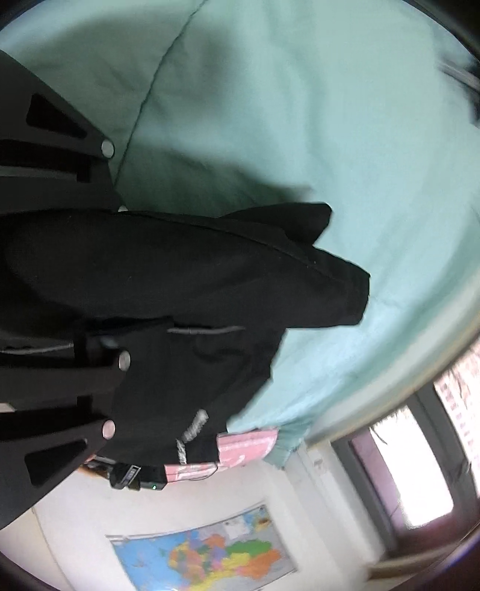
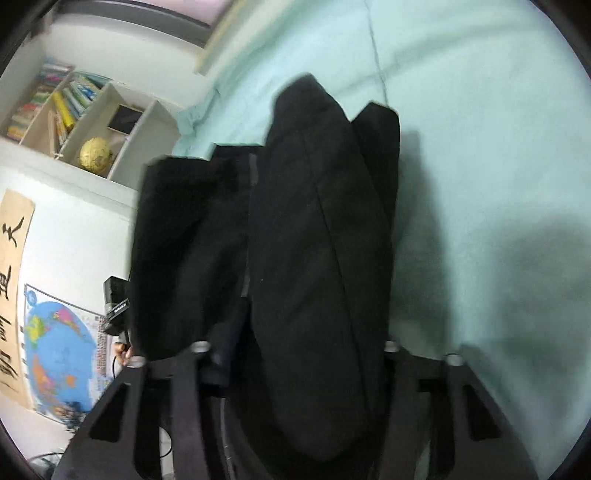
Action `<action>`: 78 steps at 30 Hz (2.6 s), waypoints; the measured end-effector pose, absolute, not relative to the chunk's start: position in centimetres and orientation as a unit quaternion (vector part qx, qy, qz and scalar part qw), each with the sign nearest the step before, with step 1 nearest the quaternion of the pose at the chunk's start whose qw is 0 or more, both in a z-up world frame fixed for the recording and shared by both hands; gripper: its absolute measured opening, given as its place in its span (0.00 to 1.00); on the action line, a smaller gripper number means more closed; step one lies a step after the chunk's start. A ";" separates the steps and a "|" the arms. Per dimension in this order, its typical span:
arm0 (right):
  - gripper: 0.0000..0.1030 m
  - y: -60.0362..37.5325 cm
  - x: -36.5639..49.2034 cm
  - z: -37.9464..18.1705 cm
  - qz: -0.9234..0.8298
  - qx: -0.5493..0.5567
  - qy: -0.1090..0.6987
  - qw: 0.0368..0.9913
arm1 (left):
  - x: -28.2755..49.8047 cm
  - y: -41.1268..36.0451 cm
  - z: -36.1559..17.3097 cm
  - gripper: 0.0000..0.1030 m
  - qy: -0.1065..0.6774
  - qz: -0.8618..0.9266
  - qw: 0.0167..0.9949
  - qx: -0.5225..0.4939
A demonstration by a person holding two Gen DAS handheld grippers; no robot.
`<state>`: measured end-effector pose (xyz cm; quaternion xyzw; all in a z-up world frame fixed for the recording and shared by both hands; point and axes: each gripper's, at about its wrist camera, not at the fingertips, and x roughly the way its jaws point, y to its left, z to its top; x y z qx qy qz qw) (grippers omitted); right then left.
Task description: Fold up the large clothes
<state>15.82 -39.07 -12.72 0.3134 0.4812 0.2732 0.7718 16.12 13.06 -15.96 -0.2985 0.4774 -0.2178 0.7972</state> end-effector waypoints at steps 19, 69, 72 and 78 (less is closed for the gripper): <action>0.41 -41.1 4.5 3.8 0.202 0.285 0.383 0.855 | 14.1 5.3 -4.2 0.23 0.377 -0.341 0.805 -0.304; 0.82 -25.8 7.1 -7.4 0.025 0.047 0.503 0.863 | 12.5 -5.0 -14.3 0.57 0.526 -0.236 0.810 -0.106; 0.84 -26.3 7.3 -9.9 0.011 0.081 0.505 0.859 | 11.9 -6.2 -16.6 0.58 0.509 -0.203 0.835 -0.054; 0.85 -25.6 4.2 -7.6 -0.028 0.078 0.461 0.884 | 7.3 -9.2 -12.1 0.58 0.406 -0.138 0.900 0.079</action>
